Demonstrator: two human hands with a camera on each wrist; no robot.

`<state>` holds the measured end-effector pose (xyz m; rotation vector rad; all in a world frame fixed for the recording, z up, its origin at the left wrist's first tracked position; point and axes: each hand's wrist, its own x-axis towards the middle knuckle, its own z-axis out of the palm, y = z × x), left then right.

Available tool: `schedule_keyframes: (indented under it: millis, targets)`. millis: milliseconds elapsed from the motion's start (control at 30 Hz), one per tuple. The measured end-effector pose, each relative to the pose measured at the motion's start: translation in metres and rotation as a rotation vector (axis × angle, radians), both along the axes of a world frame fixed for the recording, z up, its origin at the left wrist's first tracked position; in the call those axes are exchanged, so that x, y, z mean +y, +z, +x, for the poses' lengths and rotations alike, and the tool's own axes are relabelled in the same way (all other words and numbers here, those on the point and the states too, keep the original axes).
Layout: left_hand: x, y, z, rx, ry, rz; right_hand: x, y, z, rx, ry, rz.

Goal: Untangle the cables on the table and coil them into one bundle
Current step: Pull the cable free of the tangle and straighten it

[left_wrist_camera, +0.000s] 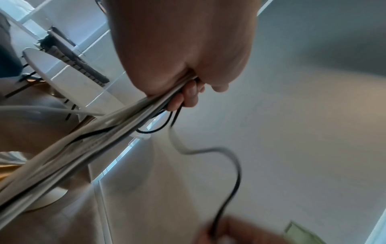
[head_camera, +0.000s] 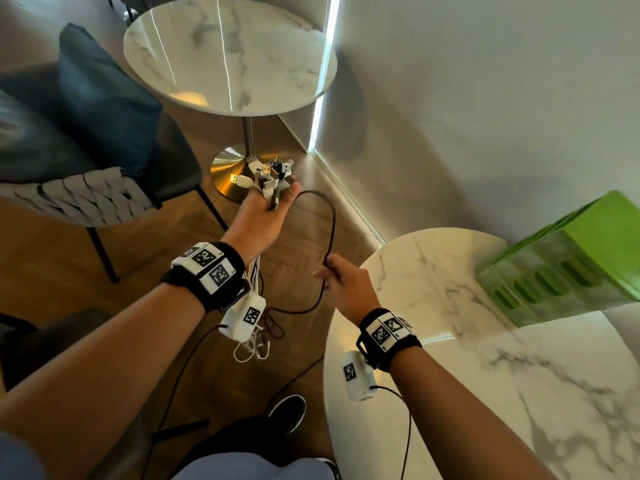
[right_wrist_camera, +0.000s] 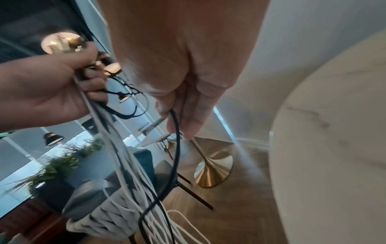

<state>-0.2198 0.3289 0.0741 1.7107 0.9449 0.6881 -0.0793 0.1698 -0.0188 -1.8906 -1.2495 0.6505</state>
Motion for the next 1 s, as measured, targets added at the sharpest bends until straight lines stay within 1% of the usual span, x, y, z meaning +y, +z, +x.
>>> schedule_keyframes:
  millis: [33, 67, 133, 167, 200, 233, 300, 333, 367, 433, 500, 567, 633, 733, 767, 833, 900, 933, 967, 1000]
  targets:
    - [0.0, -0.001, 0.0, -0.014, 0.015, -0.035, -0.007, -0.007, 0.005, -0.003, 0.007, -0.12]
    - [-0.001, -0.002, 0.0, -0.034, 0.018, -0.076, -0.014, -0.011, 0.01, -0.028, 0.049, -0.268]
    - [-0.004, 0.0, 0.001, -0.071, 0.008, -0.136, -0.023, -0.016, 0.019, -0.093, 0.177, -0.558]
    - [-0.005, 0.0, 0.001, -0.079, -0.006, -0.147, -0.023, -0.017, 0.023, -0.086, 0.197, -0.636]
    - [-0.006, -0.001, 0.001, -0.085, -0.027, -0.157, -0.021, -0.012, 0.026, -0.061, 0.165, -0.633]
    - [-0.007, -0.002, 0.002, -0.094, -0.055, -0.169, -0.016, -0.004, 0.028, -0.037, 0.098, -0.556]
    - [-0.011, -0.004, 0.005, -0.109, -0.136, -0.192, -0.002, 0.018, 0.027, -0.007, -0.018, -0.293]
    - [-0.014, -0.004, 0.007, -0.101, -0.174, -0.197, 0.005, 0.029, 0.025, 0.015, -0.014, -0.201]
    - [-0.017, -0.004, 0.009, -0.095, -0.212, -0.196, 0.012, 0.038, 0.022, 0.043, 0.021, -0.16]
    - [-0.021, -0.003, 0.012, -0.101, -0.279, -0.211, 0.021, 0.052, 0.009, 0.031, 0.092, -0.186]
    - [-0.023, 0.0, 0.015, -0.114, -0.31, -0.231, 0.023, 0.053, -0.001, -0.01, 0.06, -0.156]
    - [-0.022, 0.002, 0.015, -0.119, -0.309, -0.233, 0.02, 0.053, -0.005, -0.005, 0.022, -0.118]
    - [-0.019, 0.002, 0.016, -0.105, -0.263, -0.206, 0.015, 0.05, -0.007, 0.012, 0.037, -0.096]
    - [-0.012, -0.006, 0.018, -0.083, -0.146, -0.177, 0.004, 0.044, -0.001, -0.039, 0.05, -0.002]
    - [-0.011, -0.007, 0.019, -0.091, -0.129, -0.175, 0.001, 0.041, 0.0, -0.036, 0.044, 0.015]
    - [-0.008, -0.009, 0.019, -0.111, -0.122, -0.176, -0.007, 0.039, -0.001, 0.061, -0.015, 0.045]
    - [-0.006, -0.009, 0.018, -0.127, -0.099, -0.191, -0.018, 0.03, -0.003, 0.173, -0.114, 0.057]
    - [-0.004, -0.008, 0.018, -0.16, -0.098, -0.21, -0.024, 0.023, -0.003, 0.193, -0.149, 0.022]
    - [-0.002, -0.007, 0.018, -0.192, -0.102, -0.232, -0.03, 0.013, 0.0, 0.171, -0.151, -0.069]
    - [-0.001, -0.007, 0.018, -0.21, -0.105, -0.25, -0.035, 0.005, 0.003, 0.111, -0.097, -0.229]
